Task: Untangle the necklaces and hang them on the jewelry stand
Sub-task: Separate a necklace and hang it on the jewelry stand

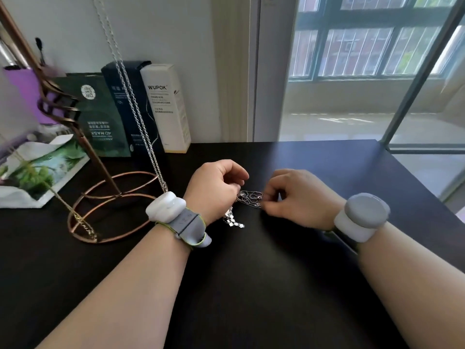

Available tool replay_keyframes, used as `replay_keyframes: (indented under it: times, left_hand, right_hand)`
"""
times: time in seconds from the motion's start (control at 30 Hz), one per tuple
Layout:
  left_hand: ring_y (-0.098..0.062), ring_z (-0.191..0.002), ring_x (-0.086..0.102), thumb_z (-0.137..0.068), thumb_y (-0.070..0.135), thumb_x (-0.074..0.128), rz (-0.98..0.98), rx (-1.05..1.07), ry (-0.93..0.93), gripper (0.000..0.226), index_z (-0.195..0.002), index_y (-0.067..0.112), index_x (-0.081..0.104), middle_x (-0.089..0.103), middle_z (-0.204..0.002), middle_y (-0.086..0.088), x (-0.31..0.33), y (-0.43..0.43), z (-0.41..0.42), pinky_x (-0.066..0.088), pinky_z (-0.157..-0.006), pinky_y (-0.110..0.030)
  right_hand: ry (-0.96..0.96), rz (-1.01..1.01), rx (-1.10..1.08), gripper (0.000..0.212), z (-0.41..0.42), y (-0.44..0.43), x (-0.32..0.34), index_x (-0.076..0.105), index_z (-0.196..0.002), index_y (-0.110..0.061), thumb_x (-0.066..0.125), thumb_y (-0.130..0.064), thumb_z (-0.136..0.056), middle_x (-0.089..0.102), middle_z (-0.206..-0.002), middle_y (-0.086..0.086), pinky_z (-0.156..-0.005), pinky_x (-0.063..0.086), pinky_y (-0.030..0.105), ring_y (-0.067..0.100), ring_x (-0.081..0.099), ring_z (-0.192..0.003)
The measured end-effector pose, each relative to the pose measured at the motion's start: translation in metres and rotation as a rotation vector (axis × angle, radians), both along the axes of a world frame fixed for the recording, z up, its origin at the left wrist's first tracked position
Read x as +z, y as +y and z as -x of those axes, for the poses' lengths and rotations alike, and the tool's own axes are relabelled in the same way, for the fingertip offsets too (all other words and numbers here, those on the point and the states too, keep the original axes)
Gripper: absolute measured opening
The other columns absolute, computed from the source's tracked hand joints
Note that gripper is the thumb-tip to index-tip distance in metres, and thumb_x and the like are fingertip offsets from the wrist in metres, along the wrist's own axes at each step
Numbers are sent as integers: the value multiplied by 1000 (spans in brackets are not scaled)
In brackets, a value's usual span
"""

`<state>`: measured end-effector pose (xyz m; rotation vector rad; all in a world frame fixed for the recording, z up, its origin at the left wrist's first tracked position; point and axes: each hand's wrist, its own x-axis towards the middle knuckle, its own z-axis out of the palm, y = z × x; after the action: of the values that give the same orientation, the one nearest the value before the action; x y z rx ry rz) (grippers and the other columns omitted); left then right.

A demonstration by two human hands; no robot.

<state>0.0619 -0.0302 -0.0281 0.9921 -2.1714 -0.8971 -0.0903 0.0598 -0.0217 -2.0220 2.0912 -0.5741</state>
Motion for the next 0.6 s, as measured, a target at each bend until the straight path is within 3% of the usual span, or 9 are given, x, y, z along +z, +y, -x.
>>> replay_keyframes:
  times: [0.1, 0.23, 0.37, 0.47, 0.6]
  left_hand:
    - [5, -57, 53, -79, 8, 67, 5, -25, -45, 21, -76, 29, 69, 63, -68, 15, -2, 1, -1, 38, -57, -3]
    - [9, -75, 50, -77, 17, 71, 99, -50, -125, 13, -78, 30, 70, 59, -76, 15, -1, 0, -3, 33, -66, -1]
    - [-6, -90, 49, -75, 26, 74, 172, -114, -233, 6, -79, 30, 71, 61, -83, 10, -5, -3, -2, 34, -76, -12]
    - [-5, -92, 45, -75, 29, 74, 163, -141, -253, 5, -79, 31, 72, 58, -85, 11, -7, -4, -3, 33, -80, -14]
    - [-6, -91, 45, -75, 30, 74, 193, -157, -252, 4, -76, 31, 70, 57, -85, 11, -7, -4, -3, 36, -86, -24]
  right_hand:
    - [-86, -14, -15, 17, 6, 3, 3, 58, -63, -33, 68, -29, -76, 55, -76, -13, -63, 34, 8, -4, 51, -66]
    - [-194, 6, -92, 9, 18, 6, 7, 65, -62, -28, 68, -30, -71, 62, -76, -12, -65, 39, 10, -2, 55, -70]
    - [-387, 32, -200, 7, 28, 7, 9, 68, -66, -21, 71, -23, -72, 64, -61, -10, -58, 39, 14, 0, 51, -53]
    - [-617, 63, -254, 6, 32, 7, 10, 70, -70, -11, 71, -16, -71, 66, -65, 8, -58, 43, 18, 9, 52, -57]
    - [-772, 102, -310, 6, 31, 4, 6, 68, -70, -3, 68, -6, -75, 66, -65, 8, -56, 47, 22, 11, 54, -56]
